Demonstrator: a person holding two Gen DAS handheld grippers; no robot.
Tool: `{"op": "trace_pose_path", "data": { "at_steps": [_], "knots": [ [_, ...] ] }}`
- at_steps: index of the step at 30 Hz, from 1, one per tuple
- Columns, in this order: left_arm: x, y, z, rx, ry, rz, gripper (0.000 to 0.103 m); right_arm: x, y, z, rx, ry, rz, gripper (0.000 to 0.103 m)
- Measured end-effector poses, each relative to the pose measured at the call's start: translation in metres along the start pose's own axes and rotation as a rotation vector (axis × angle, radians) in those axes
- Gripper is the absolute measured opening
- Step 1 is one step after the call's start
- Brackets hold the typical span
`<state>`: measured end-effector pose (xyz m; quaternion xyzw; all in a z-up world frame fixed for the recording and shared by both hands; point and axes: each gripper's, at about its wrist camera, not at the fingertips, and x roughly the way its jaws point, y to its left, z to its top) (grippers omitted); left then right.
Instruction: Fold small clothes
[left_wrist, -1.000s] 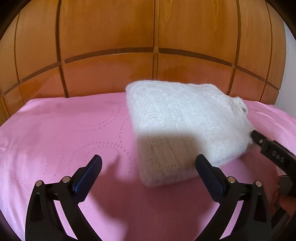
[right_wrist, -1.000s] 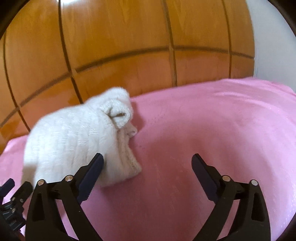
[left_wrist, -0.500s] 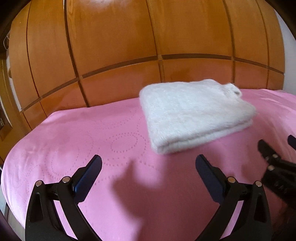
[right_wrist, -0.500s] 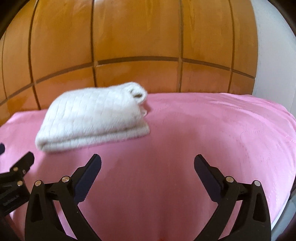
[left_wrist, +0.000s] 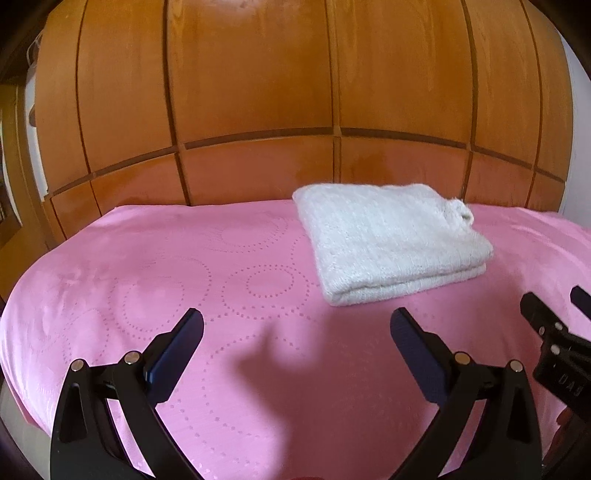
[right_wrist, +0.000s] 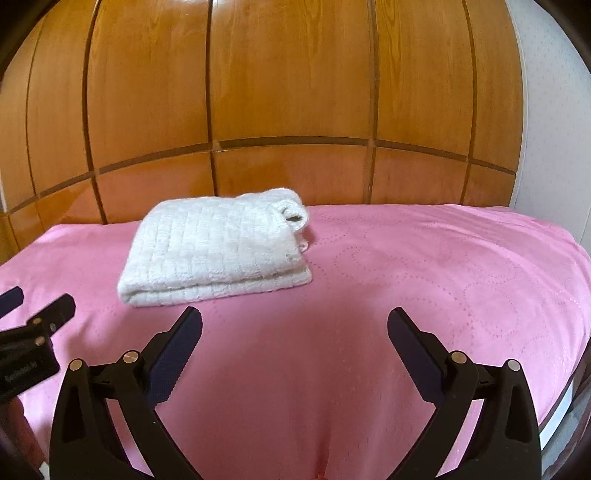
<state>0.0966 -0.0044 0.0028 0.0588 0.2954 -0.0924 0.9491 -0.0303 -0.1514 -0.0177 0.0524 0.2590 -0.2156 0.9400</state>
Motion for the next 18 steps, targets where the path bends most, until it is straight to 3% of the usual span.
{"op": "trace_pose_path", "data": {
  "at_steps": [18],
  "knots": [
    [-0.0062,0.0024,-0.0004,-0.026,0.008,-0.007,0.101,-0.0035,0.0015,0.0012,0.024,0.003,0.030,0.099]
  ]
}}
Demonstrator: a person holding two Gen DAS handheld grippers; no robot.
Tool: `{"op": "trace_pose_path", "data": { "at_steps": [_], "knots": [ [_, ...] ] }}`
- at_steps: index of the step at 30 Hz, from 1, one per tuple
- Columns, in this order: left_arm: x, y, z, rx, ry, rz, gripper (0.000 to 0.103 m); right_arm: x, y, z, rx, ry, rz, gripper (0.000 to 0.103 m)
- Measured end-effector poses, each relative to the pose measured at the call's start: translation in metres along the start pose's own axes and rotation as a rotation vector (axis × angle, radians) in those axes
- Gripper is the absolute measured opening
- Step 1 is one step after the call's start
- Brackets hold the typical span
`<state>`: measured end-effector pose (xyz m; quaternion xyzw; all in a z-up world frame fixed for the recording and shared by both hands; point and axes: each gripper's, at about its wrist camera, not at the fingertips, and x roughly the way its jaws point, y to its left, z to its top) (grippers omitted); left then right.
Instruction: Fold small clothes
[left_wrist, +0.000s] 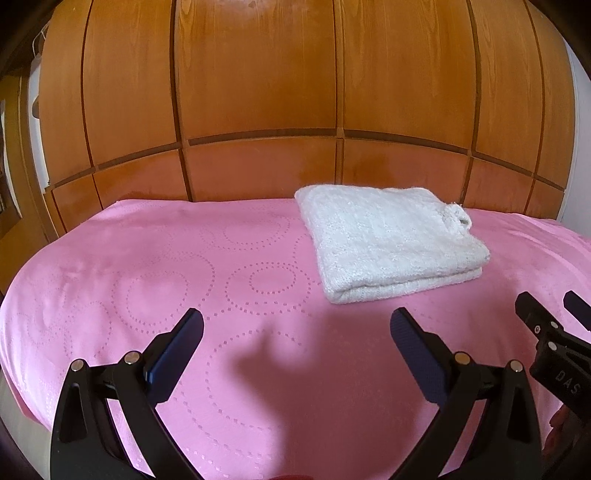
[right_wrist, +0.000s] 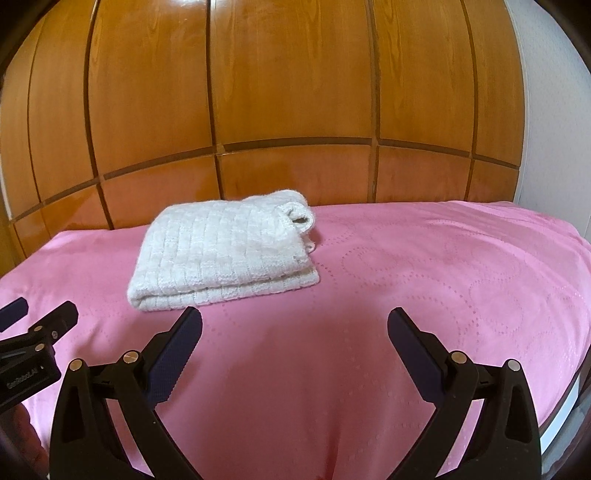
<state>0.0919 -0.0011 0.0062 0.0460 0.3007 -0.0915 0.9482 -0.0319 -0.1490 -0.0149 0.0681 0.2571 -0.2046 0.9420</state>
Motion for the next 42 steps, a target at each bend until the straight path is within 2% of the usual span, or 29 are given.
{"op": "trace_pose_path", "data": {
  "at_steps": [42],
  "knots": [
    [0.0052,-0.0010,-0.0052,-0.014,0.022,-0.006,0.101,0.0010,0.0024,-0.0012,-0.018,0.013,0.008,0.099]
  ]
}}
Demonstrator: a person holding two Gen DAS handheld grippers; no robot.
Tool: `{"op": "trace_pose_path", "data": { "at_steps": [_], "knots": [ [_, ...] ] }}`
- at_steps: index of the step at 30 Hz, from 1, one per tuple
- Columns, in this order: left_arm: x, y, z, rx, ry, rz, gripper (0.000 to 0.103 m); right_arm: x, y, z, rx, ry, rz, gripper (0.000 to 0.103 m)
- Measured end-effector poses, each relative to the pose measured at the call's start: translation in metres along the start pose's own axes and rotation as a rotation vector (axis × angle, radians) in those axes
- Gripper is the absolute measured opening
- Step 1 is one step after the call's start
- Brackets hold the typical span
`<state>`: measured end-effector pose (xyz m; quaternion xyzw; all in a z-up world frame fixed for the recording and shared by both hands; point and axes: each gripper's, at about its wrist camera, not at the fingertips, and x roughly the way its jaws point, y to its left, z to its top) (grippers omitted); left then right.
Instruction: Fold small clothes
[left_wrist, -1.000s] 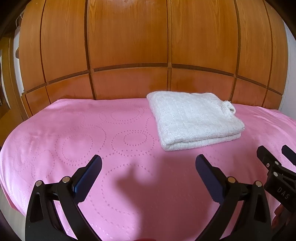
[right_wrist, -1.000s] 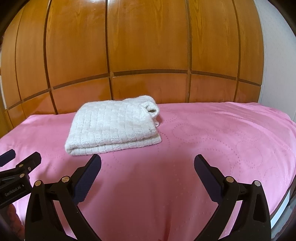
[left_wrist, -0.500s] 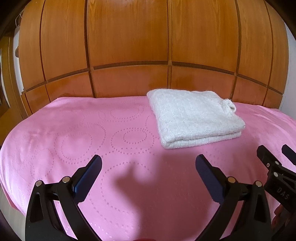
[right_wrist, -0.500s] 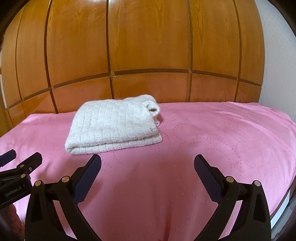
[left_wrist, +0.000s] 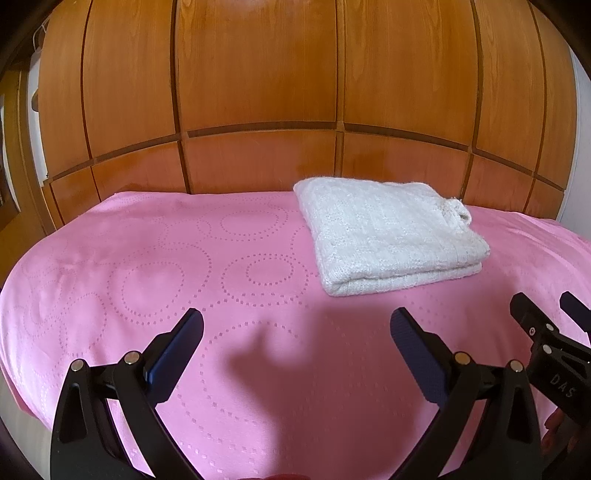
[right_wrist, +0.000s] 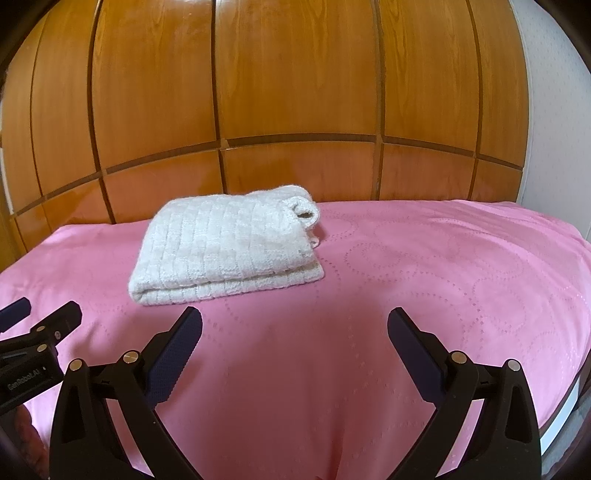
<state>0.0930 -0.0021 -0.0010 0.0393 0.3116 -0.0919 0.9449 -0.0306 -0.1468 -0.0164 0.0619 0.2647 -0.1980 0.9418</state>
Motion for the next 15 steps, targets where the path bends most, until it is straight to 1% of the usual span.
{"op": "trace_pose_path", "data": {
  "at_steps": [15],
  "knots": [
    [0.0048,0.0006,-0.0037,-0.034,0.025,-0.025,0.101,0.0035,0.0008,-0.0034,-0.001,0.014,0.001,0.099]
  ]
}}
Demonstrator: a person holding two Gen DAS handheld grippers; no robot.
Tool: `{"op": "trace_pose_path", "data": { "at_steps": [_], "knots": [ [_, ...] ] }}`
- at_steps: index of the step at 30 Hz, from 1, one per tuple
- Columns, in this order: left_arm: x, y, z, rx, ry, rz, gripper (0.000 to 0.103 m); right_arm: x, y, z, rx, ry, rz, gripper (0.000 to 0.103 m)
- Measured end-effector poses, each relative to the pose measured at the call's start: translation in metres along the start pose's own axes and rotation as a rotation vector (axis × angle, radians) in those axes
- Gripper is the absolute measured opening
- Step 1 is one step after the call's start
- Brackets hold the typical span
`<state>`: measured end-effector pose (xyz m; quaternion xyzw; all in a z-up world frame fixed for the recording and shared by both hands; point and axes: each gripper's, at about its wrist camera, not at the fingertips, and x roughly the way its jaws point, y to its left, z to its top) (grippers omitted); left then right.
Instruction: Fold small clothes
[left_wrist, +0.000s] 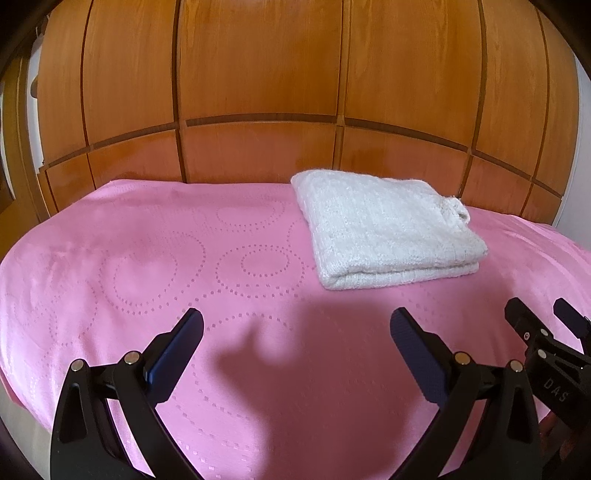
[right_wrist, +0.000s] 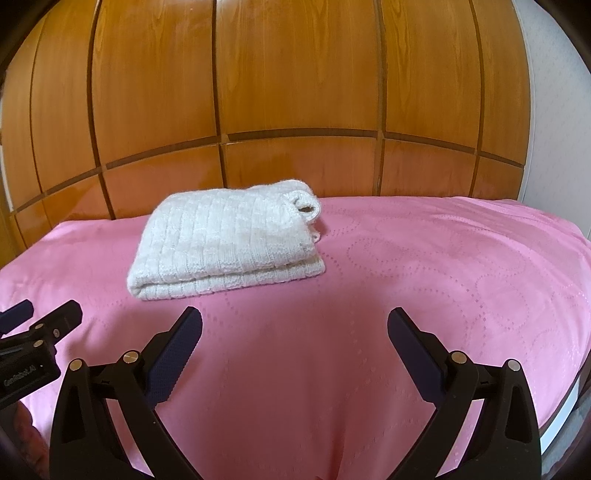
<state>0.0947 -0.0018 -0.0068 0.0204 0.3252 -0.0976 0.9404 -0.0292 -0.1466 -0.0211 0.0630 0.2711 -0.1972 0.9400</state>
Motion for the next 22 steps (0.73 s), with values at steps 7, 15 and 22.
{"op": "trace_pose_path", "data": {
  "at_steps": [7,15,22],
  "knots": [
    [0.002,-0.003,-0.004,-0.001,0.006,-0.004,0.101,0.002,0.000,-0.002,0.002,0.007,0.001,0.099],
    [0.009,-0.010,-0.003,0.020,0.046,-0.017,0.101,0.003,0.000,-0.003,0.009,0.014,0.003,0.100],
    [0.014,-0.014,-0.002,0.028,0.067,-0.015,0.101,0.008,-0.005,-0.003,0.028,0.024,-0.004,0.099]
  ]
}}
